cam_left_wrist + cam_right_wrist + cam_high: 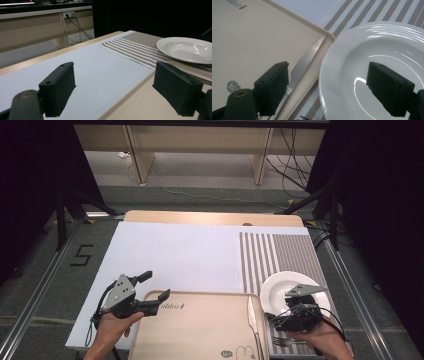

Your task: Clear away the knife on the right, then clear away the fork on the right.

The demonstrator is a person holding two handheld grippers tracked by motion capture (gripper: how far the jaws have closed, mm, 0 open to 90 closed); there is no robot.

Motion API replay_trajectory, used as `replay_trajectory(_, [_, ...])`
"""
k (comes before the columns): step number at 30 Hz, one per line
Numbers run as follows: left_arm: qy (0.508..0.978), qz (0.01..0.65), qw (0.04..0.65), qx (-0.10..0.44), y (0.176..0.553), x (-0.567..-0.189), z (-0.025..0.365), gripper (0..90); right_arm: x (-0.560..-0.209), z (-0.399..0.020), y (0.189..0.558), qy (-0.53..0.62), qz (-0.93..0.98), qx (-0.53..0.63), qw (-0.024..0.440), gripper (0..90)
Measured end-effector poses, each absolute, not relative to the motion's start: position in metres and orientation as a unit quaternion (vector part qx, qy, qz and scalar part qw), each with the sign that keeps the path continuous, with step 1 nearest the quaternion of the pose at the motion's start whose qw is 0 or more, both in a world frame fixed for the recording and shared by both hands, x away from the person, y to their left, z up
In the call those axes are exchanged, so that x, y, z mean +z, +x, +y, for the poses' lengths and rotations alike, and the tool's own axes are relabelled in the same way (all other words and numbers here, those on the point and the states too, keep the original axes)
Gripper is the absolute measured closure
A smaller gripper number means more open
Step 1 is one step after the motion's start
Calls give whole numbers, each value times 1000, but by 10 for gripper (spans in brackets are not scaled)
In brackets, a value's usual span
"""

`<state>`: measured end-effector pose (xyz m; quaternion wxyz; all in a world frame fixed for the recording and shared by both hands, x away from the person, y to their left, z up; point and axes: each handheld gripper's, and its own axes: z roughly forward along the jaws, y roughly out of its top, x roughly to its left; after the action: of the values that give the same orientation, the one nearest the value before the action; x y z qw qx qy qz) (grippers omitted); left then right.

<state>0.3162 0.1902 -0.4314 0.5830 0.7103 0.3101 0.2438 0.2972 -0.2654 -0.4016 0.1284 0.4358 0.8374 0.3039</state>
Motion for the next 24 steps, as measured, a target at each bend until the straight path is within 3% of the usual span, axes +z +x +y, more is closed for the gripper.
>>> replay_trajectory(12, [711, 313, 581, 242, 316, -431, 190, 169, -396, -288, 294, 460, 821, 304, 151, 190])
replay_trajectory(24, [712, 312, 580, 245, 316, -431, 191, 169, -392, -302, 290, 498, 807, 284, 141, 190])
